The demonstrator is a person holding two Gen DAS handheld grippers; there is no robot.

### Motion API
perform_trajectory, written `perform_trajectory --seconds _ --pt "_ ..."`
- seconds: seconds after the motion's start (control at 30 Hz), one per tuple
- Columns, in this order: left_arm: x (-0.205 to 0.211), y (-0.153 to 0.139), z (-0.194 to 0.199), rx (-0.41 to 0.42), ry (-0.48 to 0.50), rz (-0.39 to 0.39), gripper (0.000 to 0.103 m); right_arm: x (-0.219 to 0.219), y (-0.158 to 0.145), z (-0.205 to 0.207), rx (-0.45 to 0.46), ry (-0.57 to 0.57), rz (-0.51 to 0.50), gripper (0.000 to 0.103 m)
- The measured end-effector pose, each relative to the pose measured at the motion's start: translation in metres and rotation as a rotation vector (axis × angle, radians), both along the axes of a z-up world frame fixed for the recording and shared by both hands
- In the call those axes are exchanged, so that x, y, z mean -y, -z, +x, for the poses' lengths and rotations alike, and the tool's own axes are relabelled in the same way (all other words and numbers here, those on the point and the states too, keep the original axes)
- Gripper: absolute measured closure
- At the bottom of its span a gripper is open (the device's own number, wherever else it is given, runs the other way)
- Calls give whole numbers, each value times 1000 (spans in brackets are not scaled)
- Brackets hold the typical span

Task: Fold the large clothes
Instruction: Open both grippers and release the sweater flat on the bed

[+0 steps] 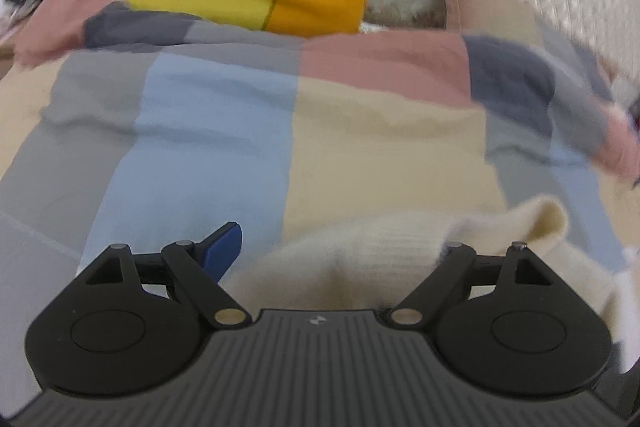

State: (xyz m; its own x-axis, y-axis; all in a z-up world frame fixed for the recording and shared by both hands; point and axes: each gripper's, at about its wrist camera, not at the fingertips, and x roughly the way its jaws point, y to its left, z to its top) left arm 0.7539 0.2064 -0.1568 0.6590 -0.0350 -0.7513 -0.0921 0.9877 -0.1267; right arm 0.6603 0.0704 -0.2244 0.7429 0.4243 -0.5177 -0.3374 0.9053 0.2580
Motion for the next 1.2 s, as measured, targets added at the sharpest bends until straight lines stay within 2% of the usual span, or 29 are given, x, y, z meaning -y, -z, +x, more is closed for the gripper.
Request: perform_trajectory --seconds 0.07,0.13,0.23,0.4,0.53,0.6,0.7,1.0,1.2 --pt "2 9 13 -23 35 30 16 -4 10 5 -7 8 -21 14" --pt "4 14 22 -35 59 21 16 -5 16 7 -16 15 -32 14" --pt "6 13 35 -32 108 -69 16 -6 16 9 -32 32 -40 15" --pt "14 4 46 -17 107 -87 16 -5 12 11 -47 36 -34 17" --pt "12 -6 33 2 81 -93 16 -5 3 8 -44 51 -40 17" --pt "7 -12 15 39 68 -133 16 -4 -6 3 -33 52 -47 17" --pt "2 -20 -11 45 54 -157 16 -4 -20 -17 -9 34 -89 17" --pt "7 -68 -123 137 76 -71 16 16 -71 -94 53 45 -144 16" --pt "1 -109 -213 207 81 -69 16 32 -108 -165 108 57 -148 16"
